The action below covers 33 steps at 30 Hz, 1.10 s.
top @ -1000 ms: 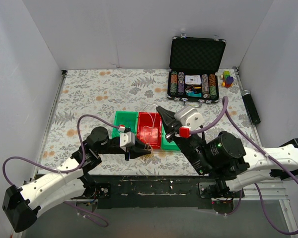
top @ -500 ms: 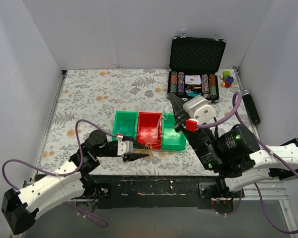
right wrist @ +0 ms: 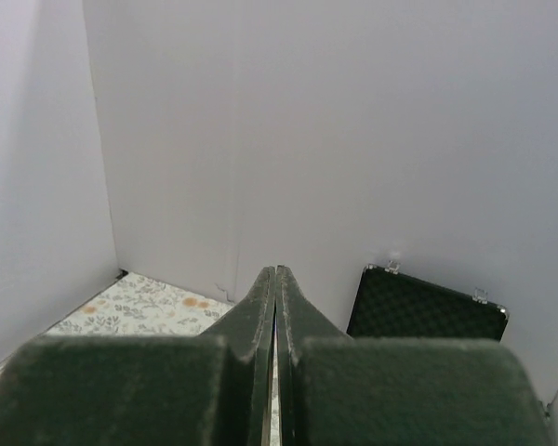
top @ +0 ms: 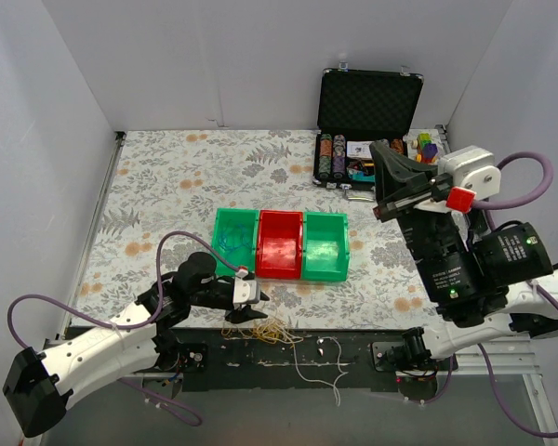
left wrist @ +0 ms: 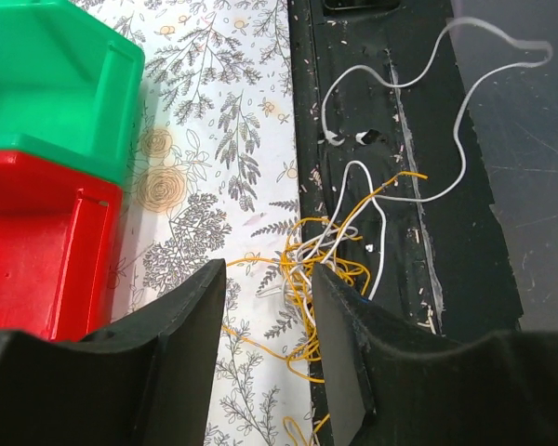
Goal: Untangle the cables
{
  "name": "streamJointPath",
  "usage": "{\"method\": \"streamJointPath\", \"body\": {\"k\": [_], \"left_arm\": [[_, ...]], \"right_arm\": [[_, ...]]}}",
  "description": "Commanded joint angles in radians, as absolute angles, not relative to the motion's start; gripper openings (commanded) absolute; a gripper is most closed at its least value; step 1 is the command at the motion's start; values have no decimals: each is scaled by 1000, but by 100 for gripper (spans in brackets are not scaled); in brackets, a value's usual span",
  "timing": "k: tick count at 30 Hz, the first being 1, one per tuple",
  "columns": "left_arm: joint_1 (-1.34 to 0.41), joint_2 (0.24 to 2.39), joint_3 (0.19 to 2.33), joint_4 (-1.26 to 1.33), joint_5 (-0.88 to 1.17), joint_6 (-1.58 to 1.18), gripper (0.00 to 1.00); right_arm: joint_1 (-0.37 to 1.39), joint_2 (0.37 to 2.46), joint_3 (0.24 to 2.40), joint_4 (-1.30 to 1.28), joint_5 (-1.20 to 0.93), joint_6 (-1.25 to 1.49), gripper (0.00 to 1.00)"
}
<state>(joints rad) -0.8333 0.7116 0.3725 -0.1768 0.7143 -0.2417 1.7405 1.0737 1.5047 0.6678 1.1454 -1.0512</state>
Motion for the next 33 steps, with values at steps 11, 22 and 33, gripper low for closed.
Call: {"method": "streamJointPath", "body": {"k": [11,22,33], "left_arm": [[-847,785,377,-201,718,-106,68],[-911,856,403,-327,807,29,46],[-959,908,384,-266,776,20,67]], "right_arm": [[1856,841,932,-341,1021,480,49],[1855,899,675,-299,707,742,50],[1852,873,470,-157,549,822,55]]}}
